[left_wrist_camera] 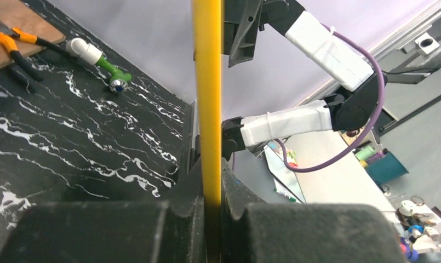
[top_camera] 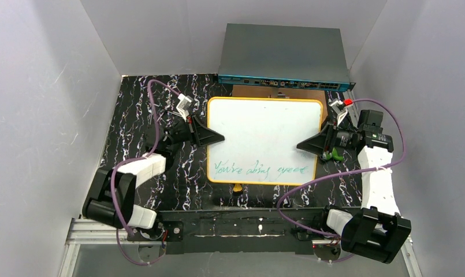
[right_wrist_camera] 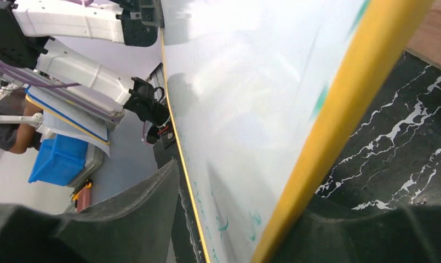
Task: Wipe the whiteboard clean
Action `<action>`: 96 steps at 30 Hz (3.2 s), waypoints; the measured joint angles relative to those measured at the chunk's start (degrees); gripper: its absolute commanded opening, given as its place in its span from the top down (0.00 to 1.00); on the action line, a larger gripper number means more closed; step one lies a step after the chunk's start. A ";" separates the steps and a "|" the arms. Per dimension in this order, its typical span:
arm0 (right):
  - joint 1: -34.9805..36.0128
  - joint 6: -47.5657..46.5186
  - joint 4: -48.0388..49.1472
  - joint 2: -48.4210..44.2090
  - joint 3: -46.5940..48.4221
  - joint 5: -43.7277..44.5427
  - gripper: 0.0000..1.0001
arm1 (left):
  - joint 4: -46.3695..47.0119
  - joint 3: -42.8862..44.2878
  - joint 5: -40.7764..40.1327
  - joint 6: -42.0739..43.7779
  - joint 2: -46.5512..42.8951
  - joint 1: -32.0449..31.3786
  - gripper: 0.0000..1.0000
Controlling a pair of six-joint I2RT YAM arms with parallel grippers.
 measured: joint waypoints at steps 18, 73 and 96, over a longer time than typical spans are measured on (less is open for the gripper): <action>-2.75 -0.59 -0.33 1.33 1.42 7.02 0.28 | -34.53 -3.93 -3.67 16.94 -21.53 4.13 1.00; 75.78 32.17 35.47 30.51 -3.50 87.08 0.40 | -78.60 -2.05 -35.63 59.74 -48.43 6.99 1.00; 57.42 8.28 24.17 11.17 -4.15 64.06 0.99 | -80.85 -2.56 -31.76 53.75 -47.67 7.69 1.00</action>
